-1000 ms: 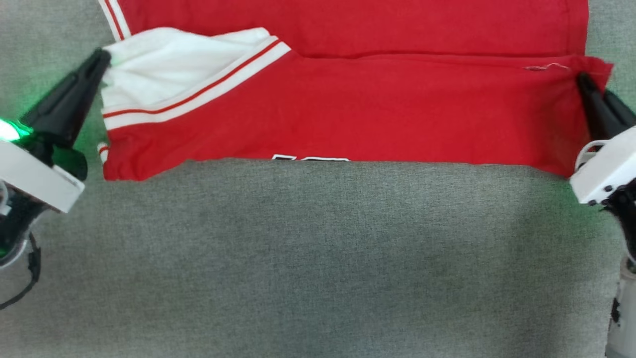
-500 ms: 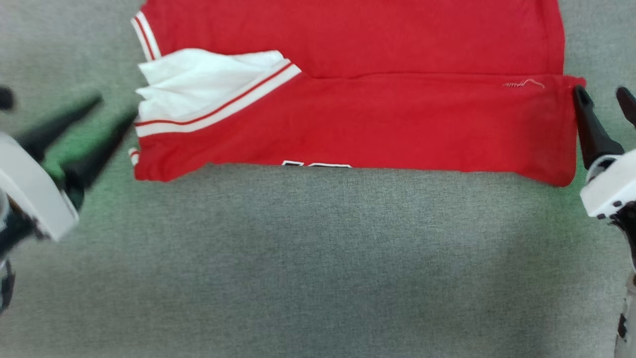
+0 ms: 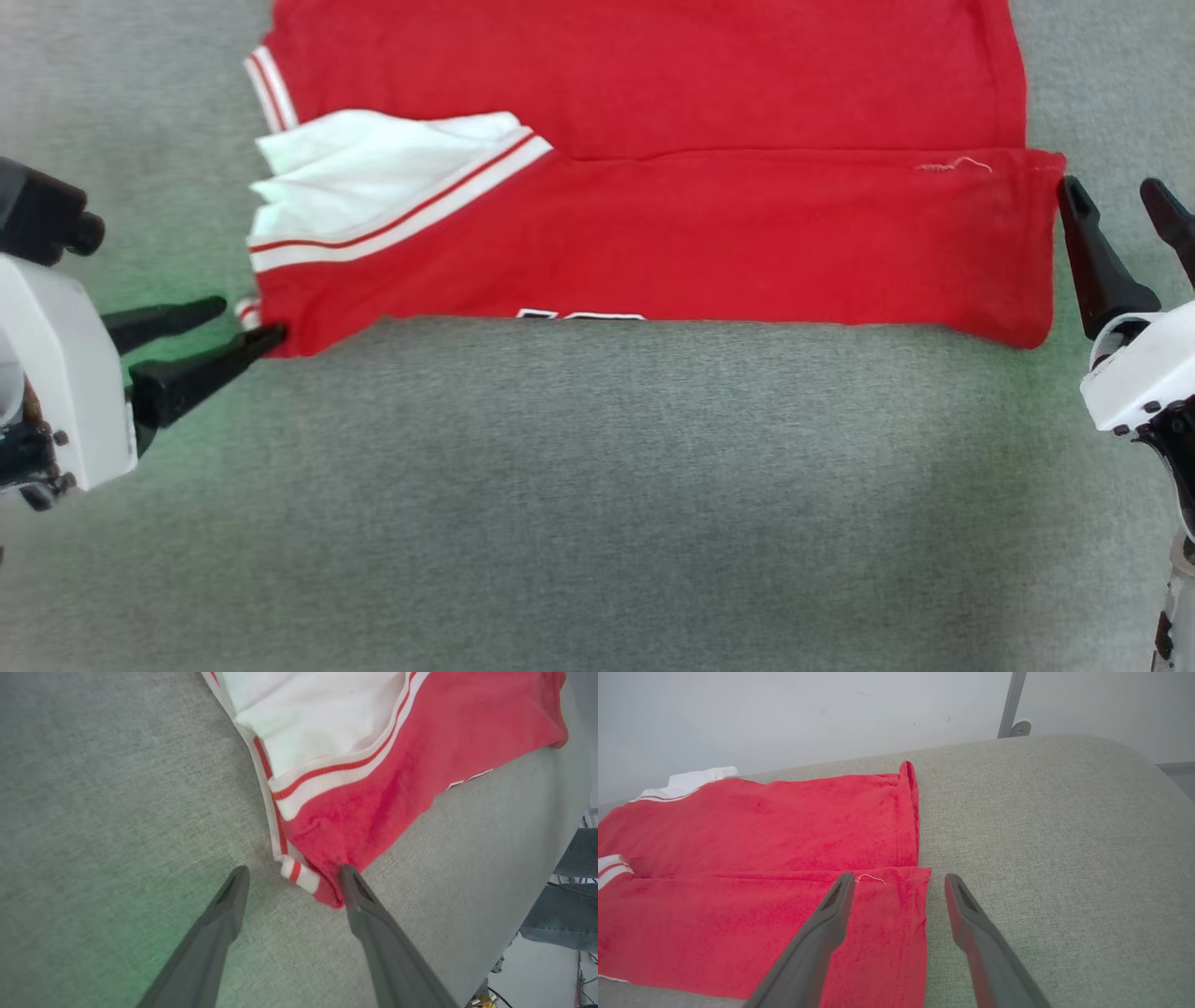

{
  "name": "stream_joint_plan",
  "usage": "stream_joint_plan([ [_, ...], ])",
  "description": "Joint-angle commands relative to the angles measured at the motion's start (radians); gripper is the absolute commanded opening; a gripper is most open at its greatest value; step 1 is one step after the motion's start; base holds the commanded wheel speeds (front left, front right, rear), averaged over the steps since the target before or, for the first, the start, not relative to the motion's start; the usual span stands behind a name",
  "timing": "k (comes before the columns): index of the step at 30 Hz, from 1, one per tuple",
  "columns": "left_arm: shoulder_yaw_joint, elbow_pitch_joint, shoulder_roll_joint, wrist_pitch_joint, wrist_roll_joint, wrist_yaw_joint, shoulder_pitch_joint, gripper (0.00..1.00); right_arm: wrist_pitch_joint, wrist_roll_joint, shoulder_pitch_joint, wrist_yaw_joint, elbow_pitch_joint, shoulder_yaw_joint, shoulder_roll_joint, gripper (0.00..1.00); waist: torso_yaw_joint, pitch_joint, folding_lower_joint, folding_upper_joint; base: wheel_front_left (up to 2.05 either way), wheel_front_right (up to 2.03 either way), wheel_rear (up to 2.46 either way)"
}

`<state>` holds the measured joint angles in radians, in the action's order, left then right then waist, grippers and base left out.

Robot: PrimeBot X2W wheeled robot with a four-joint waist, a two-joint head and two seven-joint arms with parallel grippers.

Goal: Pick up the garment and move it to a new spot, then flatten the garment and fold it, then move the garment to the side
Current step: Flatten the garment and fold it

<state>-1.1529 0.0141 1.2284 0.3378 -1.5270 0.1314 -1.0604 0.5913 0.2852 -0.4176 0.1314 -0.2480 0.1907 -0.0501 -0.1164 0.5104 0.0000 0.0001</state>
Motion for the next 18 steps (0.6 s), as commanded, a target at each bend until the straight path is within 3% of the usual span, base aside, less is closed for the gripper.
stream_joint_plan([
  [1,-0.002,0.001,-0.005,0.014,-0.026,-0.002,-0.003,1.00,-0.003,0.005,0.015,-0.001,-0.008,-0.003,0.000,1.00,-0.025,0.023,0.0000,-0.0001,0.00,0.00,0.00],
  [6,0.003,0.008,-0.014,0.040,-0.076,-0.002,0.006,1.00,-0.009,0.012,0.023,-0.001,-0.028,-0.017,0.000,1.00,-0.047,0.036,0.0000,-0.0001,0.00,0.00,0.00],
  [7,0.002,0.004,-0.016,0.043,-0.077,-0.002,0.009,0.94,-0.009,0.012,0.026,-0.001,-0.030,-0.019,0.000,1.00,-0.049,0.038,0.0000,-0.0001,0.00,0.00,0.00],
  [8,-0.002,0.000,-0.019,0.047,-0.075,-0.002,0.014,0.45,-0.007,0.012,0.029,-0.001,-0.032,-0.020,0.000,1.00,-0.050,0.039,0.0000,-0.0001,0.00,0.00,0.00],
  [9,-0.004,-0.002,-0.023,0.049,-0.069,-0.002,0.018,0.13,-0.002,0.011,0.031,-0.001,-0.032,-0.023,0.000,1.00,-0.051,0.039,0.0000,-0.0001,0.00,0.00,0.00],
  [10,-0.004,-0.004,-0.028,0.044,-0.068,-0.002,0.021,0.00,0.005,0.010,0.033,-0.001,-0.033,-0.026,0.000,1.00,-0.051,0.040,0.0000,-0.0001,0.00,0.00,0.00],
  [18,0.010,0.028,-0.030,0.023,-0.055,-0.002,0.026,0.00,0.192,-0.081,0.042,-0.001,-0.027,-0.062,0.000,1.00,-0.032,0.055,0.0000,-0.0001,0.00,0.00,0.00],
])
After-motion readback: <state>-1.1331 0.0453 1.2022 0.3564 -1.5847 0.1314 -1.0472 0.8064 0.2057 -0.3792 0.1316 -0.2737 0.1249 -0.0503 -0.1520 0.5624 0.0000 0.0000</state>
